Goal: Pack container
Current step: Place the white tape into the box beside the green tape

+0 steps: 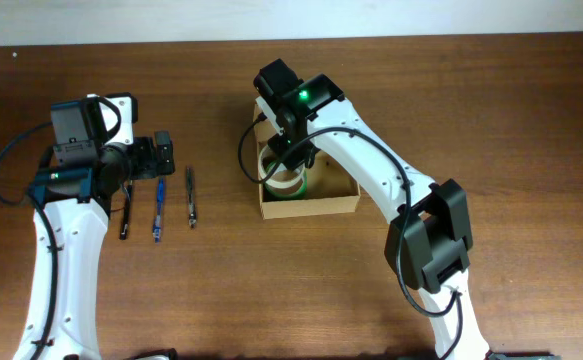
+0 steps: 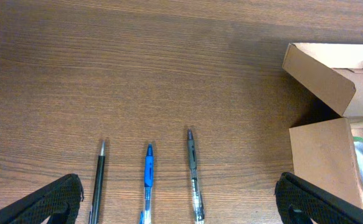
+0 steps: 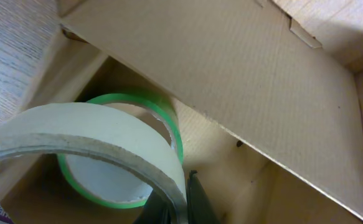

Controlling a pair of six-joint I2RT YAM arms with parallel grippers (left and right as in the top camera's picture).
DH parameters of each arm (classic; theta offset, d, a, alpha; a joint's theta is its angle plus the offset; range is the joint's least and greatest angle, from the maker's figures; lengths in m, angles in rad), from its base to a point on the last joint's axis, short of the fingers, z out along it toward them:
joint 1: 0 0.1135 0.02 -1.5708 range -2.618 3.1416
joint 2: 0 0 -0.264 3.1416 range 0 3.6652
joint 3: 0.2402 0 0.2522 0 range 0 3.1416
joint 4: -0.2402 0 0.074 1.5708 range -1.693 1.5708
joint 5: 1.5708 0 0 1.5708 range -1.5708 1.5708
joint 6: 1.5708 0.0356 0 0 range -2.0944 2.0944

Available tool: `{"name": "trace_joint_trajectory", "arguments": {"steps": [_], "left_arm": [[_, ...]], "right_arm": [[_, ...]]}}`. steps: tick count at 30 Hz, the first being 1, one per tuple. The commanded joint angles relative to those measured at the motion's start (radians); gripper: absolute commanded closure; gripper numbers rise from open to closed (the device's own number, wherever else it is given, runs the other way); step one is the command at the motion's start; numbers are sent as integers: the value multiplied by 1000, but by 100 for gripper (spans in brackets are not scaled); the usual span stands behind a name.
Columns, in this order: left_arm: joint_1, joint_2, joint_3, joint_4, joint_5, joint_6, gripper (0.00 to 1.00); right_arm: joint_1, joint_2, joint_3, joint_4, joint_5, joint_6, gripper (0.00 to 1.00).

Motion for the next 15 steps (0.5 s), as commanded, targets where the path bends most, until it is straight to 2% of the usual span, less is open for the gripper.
{"name": "trace_joint_trajectory", "arguments": {"steps": [1, 15], "left_arm": [[3, 3, 18, -1, 14, 16, 1], [3, 3, 18, -1, 14, 16, 1]], "right_arm": [[-16, 19, 4, -1, 6, 7, 96], [-40, 33, 4, 11, -31, 8, 96]]}}
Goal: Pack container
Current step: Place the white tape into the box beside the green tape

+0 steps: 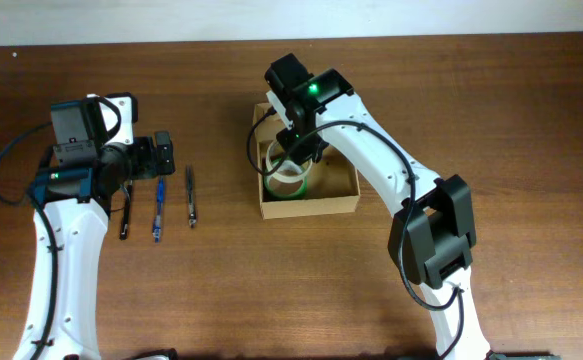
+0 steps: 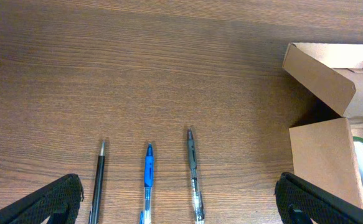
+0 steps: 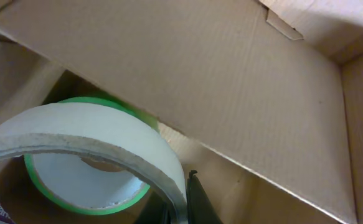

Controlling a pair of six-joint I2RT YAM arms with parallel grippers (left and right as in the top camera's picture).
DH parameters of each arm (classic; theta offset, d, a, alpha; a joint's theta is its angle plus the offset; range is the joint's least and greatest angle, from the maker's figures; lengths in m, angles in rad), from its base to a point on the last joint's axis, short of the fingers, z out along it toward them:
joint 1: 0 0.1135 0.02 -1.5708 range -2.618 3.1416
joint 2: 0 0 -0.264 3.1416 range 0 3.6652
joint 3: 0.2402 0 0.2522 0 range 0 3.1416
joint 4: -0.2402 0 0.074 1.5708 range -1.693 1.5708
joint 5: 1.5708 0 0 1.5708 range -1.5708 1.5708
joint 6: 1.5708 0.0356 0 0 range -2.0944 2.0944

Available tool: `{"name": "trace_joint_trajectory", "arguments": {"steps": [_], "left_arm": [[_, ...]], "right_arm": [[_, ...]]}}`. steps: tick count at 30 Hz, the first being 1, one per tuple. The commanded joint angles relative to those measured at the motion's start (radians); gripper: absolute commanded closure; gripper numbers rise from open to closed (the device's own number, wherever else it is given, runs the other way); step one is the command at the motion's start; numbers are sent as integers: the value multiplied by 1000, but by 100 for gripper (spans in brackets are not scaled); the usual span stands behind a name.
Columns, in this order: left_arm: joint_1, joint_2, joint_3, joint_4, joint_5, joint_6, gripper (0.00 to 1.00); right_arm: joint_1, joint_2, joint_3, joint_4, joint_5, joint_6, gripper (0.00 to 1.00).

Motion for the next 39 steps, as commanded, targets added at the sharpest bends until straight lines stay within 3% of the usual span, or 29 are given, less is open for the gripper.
{"name": "trace_joint_trajectory", "arguments": {"steps": [1, 9, 16, 22, 25, 33, 37, 39], "left_arm": [[3, 3, 18, -1, 14, 16, 1], [3, 3, 18, -1, 14, 16, 1], [3, 3, 18, 0, 14, 16, 1], [3, 3, 18, -1, 14, 16, 1], [3, 3, 18, -1, 14, 16, 1], [3, 3, 18, 0, 14, 16, 1], [3, 3, 18, -1, 14, 16, 1], [3, 3, 18, -1, 14, 16, 1]], "right_arm": [[-2, 28, 0, 7, -37, 8, 96], [3, 43, -39, 48, -43, 8, 95], [3, 43, -40, 40, -43, 8, 61], [1, -24, 57, -83, -23, 8, 52], [-11, -132, 111, -105, -14, 8, 47], [-139, -479, 121, -126, 53, 65, 46], [-268, -644, 34, -104, 54, 99, 46], [-349, -750, -103, -56, 55, 113, 46]]}}
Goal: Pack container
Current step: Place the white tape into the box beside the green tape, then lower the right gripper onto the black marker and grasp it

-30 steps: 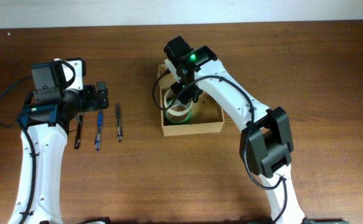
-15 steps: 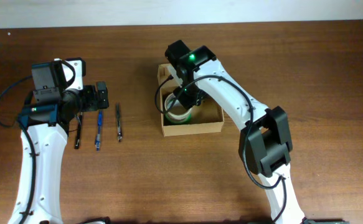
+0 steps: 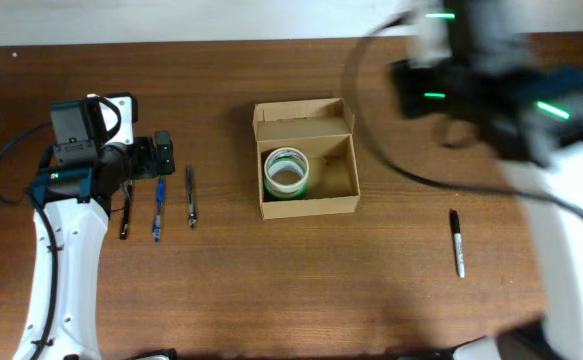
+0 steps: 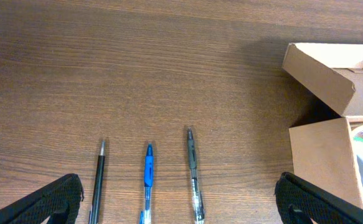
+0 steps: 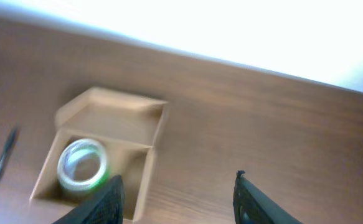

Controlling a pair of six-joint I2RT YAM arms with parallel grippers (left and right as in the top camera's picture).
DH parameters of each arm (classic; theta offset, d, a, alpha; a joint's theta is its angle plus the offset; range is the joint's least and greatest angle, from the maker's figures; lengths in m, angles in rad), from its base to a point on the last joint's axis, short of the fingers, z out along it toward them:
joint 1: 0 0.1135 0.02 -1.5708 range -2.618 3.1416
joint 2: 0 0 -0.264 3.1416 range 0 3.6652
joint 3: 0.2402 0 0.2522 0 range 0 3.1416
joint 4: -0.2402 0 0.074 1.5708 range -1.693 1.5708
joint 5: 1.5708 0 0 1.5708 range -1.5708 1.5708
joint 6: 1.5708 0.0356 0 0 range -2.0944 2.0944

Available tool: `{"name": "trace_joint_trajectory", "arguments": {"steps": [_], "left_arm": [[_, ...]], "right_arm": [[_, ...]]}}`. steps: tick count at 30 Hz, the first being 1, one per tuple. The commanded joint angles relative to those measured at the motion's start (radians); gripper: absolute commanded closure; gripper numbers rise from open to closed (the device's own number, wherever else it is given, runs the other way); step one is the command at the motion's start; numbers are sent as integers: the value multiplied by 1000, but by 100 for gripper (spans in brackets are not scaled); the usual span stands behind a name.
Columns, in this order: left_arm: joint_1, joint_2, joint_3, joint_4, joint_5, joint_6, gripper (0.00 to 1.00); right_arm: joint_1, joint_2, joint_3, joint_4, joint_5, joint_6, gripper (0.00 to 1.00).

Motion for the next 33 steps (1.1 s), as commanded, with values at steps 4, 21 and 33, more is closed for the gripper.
{"name": "trace_joint_trajectory", "arguments": {"steps": [4, 21, 33], "left_arm": [[3, 3, 18, 0, 14, 16, 1], [3, 3, 18, 0, 14, 16, 1], [3, 3, 18, 0, 14, 16, 1]], "right_arm": [[-187, -242, -479, 106, 19, 43, 40], [-340, -190, -1210, 432, 26, 69, 19], [-382, 42, -1218, 422, -8, 69, 26]]}}
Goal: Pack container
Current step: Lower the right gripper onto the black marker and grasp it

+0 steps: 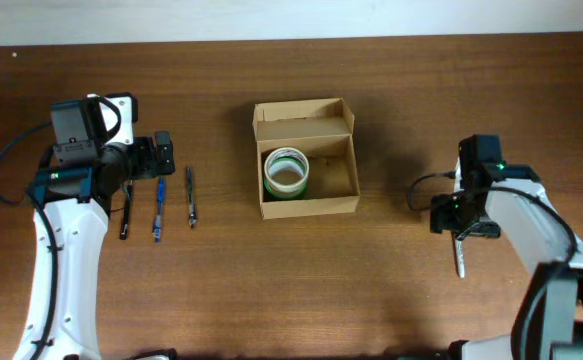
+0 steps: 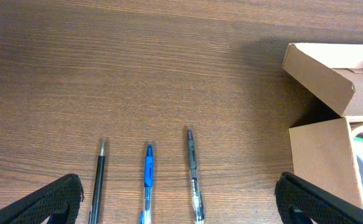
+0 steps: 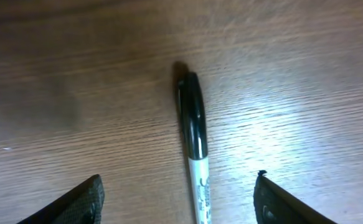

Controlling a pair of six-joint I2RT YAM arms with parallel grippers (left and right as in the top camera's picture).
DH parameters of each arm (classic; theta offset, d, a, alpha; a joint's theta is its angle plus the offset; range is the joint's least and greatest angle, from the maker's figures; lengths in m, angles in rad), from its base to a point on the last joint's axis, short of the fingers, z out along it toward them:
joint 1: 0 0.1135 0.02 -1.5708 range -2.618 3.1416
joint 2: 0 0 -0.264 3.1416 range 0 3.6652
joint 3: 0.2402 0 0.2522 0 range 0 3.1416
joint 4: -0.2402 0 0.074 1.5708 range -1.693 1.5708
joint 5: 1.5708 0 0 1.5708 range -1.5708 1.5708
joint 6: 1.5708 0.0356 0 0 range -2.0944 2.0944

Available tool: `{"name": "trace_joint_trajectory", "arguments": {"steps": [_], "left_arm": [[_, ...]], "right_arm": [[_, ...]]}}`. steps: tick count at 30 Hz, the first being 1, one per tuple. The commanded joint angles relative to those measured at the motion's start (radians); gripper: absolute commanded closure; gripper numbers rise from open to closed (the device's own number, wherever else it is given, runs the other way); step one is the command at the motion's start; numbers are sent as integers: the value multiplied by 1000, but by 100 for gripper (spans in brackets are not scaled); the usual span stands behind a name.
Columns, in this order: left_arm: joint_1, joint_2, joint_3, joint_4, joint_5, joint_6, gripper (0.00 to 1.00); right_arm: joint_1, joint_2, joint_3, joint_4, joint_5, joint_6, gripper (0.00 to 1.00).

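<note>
An open cardboard box [image 1: 306, 160] stands mid-table with a white tape roll [image 1: 286, 172] stacked on a green one inside. To its right, a black-capped white marker [image 3: 193, 137] lies on the wood. My right gripper [image 3: 178, 199] hovers low over it, open, one finger on each side and neither touching it. My left gripper [image 2: 178, 202] is open above three pens: black [image 2: 99, 180], blue [image 2: 147, 180] and grey [image 2: 193, 174]. Overhead, the left gripper [image 1: 163, 157] sits left of the box and the marker's tail [image 1: 459, 262] pokes out below the right gripper [image 1: 461, 222].
The box's back flap [image 1: 303, 112] stands raised, and its near corner and side flap [image 2: 321, 155] fill the right edge of the left wrist view. The table's far edge runs along the top, with a white wall behind it.
My right arm was up high and blurred to the upper right of the box. It is now down on the right side of the table, open over the marker. The left arm has not moved.
My right gripper was shut on the white tape roll inside the box, above the green roll, and still held it there half a second later. Then the roll lay in the box and the gripper was open, well away. Now it hangs over the marker.
</note>
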Motion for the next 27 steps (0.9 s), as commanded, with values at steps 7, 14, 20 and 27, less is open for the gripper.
{"name": "trace_joint_trajectory", "arguments": {"steps": [7, 14, 20, 27], "left_arm": [[3, 3, 17, 0, 14, 16, 1], [3, 3, 17, -1, 14, 16, 1], [3, 3, 17, -1, 14, 16, 1], [3, 3, 17, 0, 14, 16, 1]], "right_arm": [[-11, 23, -24, 9, -10, 8, 26], [-61, 23, -90, 32, -27, 11, 29], [-98, 23, -102, 65, -64, 12, 38], [-98, 24, -105, 91, -68, 13, 59]]}}
